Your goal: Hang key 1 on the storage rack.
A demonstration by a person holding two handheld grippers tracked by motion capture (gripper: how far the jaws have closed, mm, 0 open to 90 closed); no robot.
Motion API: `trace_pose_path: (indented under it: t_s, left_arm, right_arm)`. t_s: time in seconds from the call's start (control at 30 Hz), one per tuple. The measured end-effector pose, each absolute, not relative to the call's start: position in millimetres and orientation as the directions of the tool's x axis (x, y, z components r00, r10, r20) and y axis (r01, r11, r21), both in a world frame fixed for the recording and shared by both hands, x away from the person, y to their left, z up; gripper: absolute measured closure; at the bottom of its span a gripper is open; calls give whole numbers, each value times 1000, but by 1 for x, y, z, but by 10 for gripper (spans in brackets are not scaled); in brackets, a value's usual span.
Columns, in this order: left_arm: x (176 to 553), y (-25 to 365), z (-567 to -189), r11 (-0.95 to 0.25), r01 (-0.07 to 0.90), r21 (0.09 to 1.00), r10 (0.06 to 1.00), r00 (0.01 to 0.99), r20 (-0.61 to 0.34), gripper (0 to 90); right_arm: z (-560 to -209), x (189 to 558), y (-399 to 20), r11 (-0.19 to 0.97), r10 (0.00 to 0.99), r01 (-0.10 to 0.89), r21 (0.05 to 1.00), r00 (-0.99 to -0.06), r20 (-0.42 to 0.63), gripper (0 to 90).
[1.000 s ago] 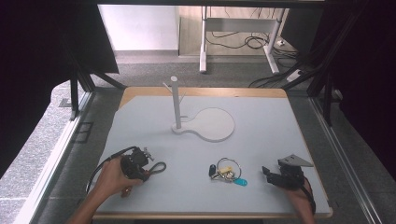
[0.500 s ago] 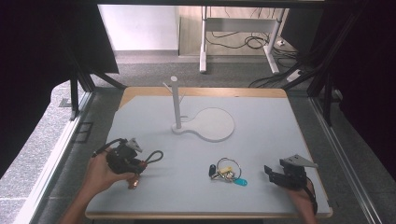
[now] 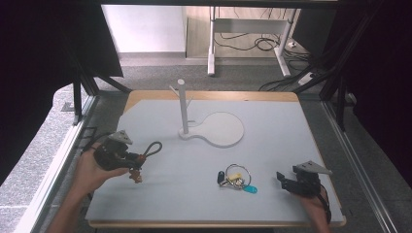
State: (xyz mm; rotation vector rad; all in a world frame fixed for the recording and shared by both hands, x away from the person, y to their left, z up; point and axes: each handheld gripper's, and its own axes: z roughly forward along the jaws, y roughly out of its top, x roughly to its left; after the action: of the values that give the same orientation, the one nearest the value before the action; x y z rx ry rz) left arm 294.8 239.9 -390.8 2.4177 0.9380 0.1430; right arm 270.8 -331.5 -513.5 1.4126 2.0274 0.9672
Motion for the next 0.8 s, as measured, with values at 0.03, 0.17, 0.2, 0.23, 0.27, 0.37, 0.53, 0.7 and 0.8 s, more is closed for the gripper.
trace_pose_path:
  t_s: [0.03,0.17,0.2,0.23,0.27,0.37,0.53,0.7,0.8]
  left_arm:
    - [296,241,-390,-615,595,517,652,753,-91,672]
    - [302,244,-386,-606,600,523,657,748,-97,672]
    - [304,245,-384,-603,602,523,659,745,-99,672]
    - [306,245,-383,-603,602,524,658,746,-99,672]
    - [307,245,-382,-600,603,526,658,746,-103,672]
    - [311,245,-379,-598,604,527,656,747,-112,672]
    - [321,243,-372,-592,605,532,664,741,-103,672]
    - [329,242,-370,-588,606,535,666,739,-104,672]
    - [333,244,-367,-578,605,548,666,737,-111,672]
  right_arm:
    - [-514,271,-331,215,937,594,775,-349,7,283]
    - [-514,271,-330,215,937,597,773,-348,9,284]
    - [-514,271,-330,215,937,598,772,-349,9,283]
    - [-514,271,-330,214,937,597,773,-349,10,283]
    - [-514,271,-331,216,936,596,774,-351,9,283]
    - [-513,271,-333,207,939,598,774,-343,13,284]
    - [-513,270,-334,197,943,592,782,-333,14,287]
    - [-512,270,-333,199,942,590,782,-336,13,288]
    - [-512,270,-333,199,942,590,782,-335,13,288]
